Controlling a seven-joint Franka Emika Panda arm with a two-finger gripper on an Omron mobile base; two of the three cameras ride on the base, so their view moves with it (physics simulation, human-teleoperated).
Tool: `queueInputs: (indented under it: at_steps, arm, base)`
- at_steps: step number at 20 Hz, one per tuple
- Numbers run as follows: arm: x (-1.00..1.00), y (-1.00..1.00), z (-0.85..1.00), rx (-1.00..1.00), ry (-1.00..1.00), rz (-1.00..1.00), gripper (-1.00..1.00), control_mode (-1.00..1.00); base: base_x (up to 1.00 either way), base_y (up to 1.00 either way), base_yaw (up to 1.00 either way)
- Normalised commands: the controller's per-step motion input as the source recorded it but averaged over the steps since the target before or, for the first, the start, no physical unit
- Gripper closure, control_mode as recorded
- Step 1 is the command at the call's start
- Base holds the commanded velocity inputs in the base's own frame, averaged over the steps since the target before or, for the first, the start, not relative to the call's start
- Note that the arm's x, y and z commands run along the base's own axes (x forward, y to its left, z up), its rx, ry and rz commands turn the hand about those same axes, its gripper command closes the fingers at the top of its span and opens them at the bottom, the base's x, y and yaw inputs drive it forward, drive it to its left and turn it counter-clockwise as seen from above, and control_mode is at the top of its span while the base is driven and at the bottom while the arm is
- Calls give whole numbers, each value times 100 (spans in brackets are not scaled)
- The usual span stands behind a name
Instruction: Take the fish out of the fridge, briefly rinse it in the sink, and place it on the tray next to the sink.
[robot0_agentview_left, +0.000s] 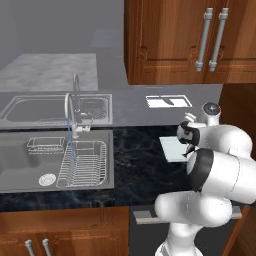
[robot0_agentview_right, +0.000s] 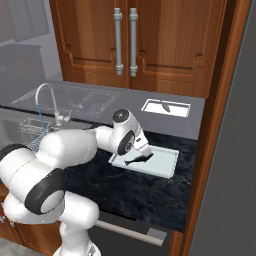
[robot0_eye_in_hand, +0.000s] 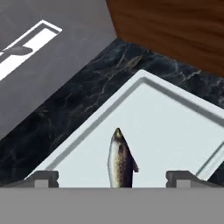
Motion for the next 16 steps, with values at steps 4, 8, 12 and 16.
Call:
queueInputs:
  at_steps: [4, 8, 12, 16]
  arm:
    - [-100, 18, 82, 0, -22, 0, -100, -100]
    - [-100, 22, 99, -3, -31, 0, -100, -100]
    - [-100, 28, 88, -4, -38, 0, -100, -100]
    - [-100, 34, 93, -4, -38, 0, -100, -100]
  base:
    - [0, 0, 0]
    - [0, 0, 0]
    - [0, 0, 0]
    - [0, 0, 0]
